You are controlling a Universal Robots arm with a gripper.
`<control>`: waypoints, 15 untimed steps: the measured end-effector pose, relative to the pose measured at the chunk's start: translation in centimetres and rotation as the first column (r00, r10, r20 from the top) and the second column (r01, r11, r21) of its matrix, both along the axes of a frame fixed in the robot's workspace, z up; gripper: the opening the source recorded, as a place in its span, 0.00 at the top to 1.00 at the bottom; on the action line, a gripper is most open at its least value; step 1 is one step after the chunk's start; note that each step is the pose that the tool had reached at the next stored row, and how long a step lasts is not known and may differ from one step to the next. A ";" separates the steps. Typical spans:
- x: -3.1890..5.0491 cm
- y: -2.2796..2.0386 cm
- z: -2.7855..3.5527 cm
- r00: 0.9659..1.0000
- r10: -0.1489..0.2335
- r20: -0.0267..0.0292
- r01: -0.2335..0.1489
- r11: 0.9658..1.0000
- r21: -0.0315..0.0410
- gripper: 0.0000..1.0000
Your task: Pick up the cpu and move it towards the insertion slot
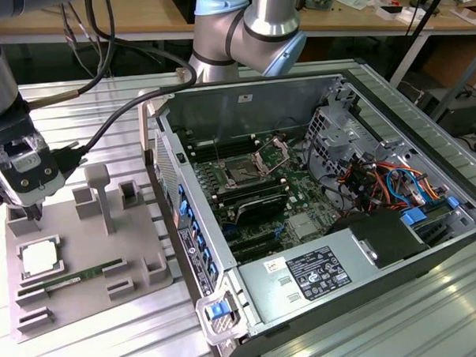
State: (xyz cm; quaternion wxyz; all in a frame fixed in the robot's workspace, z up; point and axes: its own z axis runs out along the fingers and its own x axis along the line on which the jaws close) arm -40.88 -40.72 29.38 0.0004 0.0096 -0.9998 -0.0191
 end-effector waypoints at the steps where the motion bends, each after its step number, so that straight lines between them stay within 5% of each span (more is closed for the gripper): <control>1: 0.00 0.00 -0.01 1.000 0.000 0.000 0.000 1.000 0.000 0.89; 15: -0.17 0.00 -0.82 1.000 0.000 0.000 0.000 1.000 0.000 0.89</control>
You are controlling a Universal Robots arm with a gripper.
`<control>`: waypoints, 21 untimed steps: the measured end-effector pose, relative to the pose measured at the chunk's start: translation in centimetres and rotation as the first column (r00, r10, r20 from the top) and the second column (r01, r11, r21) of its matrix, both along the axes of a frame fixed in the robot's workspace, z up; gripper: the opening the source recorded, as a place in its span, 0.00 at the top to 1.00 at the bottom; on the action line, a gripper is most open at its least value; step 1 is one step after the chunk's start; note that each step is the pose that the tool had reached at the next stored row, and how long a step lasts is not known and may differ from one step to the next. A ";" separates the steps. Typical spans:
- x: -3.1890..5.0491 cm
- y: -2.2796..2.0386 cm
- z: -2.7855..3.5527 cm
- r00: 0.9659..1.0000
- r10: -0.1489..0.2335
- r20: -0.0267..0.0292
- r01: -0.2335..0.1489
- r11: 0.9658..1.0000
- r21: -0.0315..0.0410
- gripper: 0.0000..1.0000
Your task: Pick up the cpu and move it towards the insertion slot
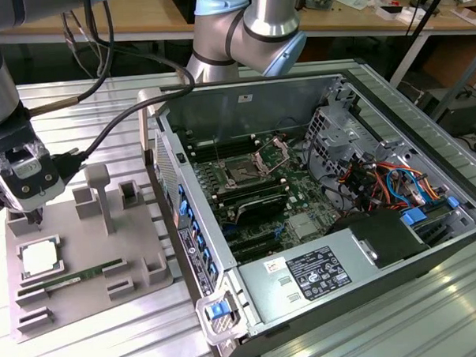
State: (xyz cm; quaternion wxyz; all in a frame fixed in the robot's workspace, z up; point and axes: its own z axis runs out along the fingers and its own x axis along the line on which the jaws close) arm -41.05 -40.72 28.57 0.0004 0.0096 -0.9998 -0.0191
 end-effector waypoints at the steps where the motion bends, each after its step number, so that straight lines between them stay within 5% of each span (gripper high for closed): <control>1: -0.01 0.00 -0.05 1.000 0.000 0.000 0.000 1.000 0.000 0.89; 21: -0.21 0.00 -0.58 1.000 0.000 0.000 0.000 1.000 0.000 0.89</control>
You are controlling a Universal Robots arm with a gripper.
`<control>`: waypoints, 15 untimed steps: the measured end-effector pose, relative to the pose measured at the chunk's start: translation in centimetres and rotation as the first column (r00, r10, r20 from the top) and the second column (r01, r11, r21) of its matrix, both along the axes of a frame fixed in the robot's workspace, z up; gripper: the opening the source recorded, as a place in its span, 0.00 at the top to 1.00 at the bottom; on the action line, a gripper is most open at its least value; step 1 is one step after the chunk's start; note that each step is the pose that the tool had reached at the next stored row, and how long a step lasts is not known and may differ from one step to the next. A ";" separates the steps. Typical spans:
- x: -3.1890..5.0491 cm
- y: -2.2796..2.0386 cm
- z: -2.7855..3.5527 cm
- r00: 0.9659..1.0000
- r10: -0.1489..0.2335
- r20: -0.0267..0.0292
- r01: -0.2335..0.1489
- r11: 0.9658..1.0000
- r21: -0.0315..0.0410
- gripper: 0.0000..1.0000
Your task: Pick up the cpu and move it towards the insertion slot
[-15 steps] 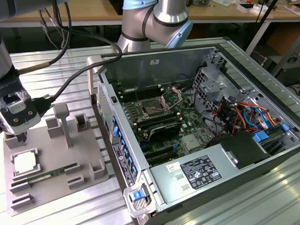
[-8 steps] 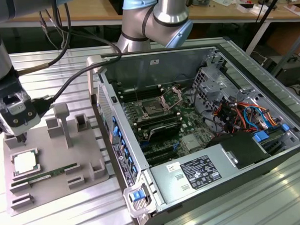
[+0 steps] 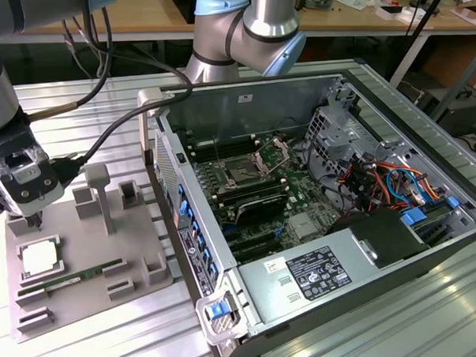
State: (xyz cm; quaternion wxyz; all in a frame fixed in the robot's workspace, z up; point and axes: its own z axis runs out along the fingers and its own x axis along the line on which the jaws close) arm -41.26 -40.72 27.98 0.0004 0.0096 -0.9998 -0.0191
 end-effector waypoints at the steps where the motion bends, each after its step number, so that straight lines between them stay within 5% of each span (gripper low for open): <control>1: -0.02 0.00 -0.02 1.000 0.000 0.000 0.000 1.000 0.000 0.89; 15: -0.08 0.00 -0.34 1.000 0.000 0.000 0.000 1.000 0.000 0.89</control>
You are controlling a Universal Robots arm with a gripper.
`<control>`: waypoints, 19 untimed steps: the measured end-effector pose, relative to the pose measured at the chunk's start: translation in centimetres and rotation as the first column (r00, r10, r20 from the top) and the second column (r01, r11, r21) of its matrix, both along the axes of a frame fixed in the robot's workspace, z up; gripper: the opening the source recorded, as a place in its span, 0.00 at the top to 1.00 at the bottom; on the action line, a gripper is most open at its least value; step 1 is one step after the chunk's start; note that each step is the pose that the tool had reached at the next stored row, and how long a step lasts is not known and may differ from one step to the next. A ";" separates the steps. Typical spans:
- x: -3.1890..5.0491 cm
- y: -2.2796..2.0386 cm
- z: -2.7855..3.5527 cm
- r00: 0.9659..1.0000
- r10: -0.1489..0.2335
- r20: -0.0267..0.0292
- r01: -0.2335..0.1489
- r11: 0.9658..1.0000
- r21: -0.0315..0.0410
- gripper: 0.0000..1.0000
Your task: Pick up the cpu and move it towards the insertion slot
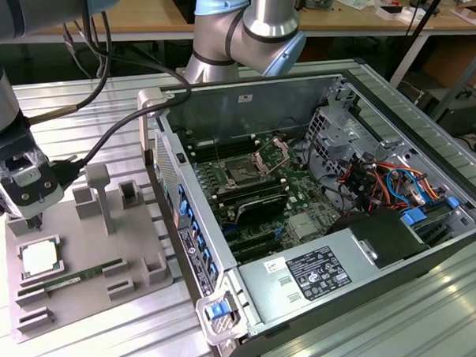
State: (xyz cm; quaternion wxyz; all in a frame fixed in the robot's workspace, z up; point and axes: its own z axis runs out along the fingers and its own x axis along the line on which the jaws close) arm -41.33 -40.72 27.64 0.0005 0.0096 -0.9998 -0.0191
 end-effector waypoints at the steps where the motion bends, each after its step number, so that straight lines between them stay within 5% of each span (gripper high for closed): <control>1: 0.00 0.00 -0.05 1.000 0.000 0.000 0.000 1.000 0.000 0.89; 19: -0.12 0.00 -0.47 1.000 0.000 0.000 0.000 1.000 0.000 0.89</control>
